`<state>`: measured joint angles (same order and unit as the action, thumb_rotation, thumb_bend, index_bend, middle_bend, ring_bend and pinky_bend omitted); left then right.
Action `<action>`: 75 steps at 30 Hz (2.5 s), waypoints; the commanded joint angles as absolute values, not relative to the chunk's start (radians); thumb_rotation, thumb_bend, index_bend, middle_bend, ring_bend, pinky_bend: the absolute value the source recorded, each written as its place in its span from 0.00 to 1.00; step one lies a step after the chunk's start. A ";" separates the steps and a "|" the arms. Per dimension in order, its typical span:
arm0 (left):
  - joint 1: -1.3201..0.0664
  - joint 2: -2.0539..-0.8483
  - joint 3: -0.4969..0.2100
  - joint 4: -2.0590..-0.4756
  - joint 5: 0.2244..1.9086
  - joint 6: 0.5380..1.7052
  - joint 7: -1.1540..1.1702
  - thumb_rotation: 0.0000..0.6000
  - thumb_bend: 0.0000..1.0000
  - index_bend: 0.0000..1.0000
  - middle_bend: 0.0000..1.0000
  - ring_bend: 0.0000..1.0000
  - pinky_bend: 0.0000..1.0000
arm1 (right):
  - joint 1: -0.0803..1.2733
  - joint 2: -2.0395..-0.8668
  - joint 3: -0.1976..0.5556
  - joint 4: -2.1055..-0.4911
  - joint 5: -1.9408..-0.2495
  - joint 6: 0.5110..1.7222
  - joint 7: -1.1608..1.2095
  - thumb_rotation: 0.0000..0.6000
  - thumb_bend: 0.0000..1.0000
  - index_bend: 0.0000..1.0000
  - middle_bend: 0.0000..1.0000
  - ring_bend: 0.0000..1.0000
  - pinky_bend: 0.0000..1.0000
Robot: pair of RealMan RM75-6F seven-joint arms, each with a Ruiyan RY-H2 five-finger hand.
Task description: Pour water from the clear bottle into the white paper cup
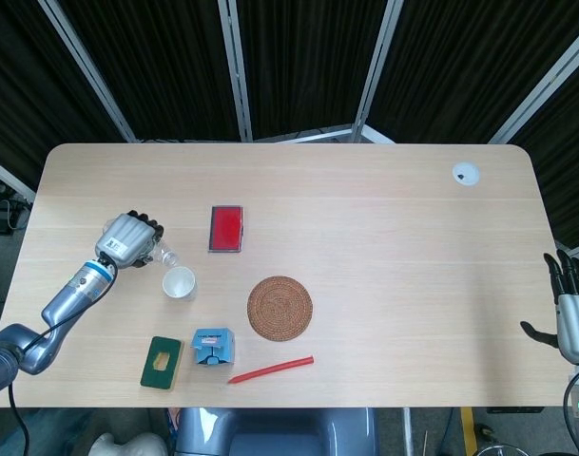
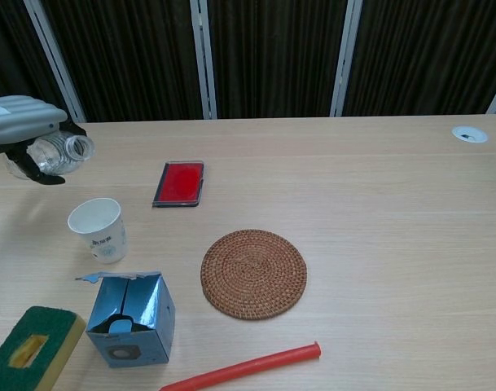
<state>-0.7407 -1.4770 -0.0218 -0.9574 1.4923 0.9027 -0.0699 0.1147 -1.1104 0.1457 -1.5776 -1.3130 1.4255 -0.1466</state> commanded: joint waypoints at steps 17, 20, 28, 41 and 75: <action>-0.709 -1.501 -0.191 -1.009 1.302 0.793 -0.828 1.00 0.54 0.67 0.53 0.36 0.37 | 0.121 -1.118 0.144 -1.573 -1.310 1.417 -0.159 1.00 0.00 0.00 0.00 0.00 0.00; -0.706 -1.548 -0.199 -0.979 1.297 0.799 -0.865 1.00 0.54 0.67 0.53 0.36 0.37 | 0.122 -1.119 0.145 -1.569 -1.307 1.413 -0.159 1.00 0.00 0.00 0.00 0.00 0.00; -0.703 -1.636 -0.207 -0.878 1.294 0.796 -0.927 1.00 0.54 0.67 0.53 0.36 0.37 | 0.124 -1.122 0.147 -1.555 -1.297 1.404 -0.157 1.00 0.00 0.00 0.00 0.00 0.00; -0.696 -1.678 -0.196 -0.779 1.323 0.799 -0.996 1.00 0.53 0.65 0.52 0.35 0.36 | 0.130 -1.125 0.148 -1.549 -1.289 1.395 -0.162 1.00 0.00 0.00 0.00 0.00 0.00; -0.656 -1.687 -0.127 -0.686 1.410 0.832 -1.118 1.00 0.15 0.01 0.00 0.00 0.00 | 0.128 -1.124 0.144 -1.556 -1.297 1.399 -0.162 1.00 0.00 0.00 0.00 0.00 0.00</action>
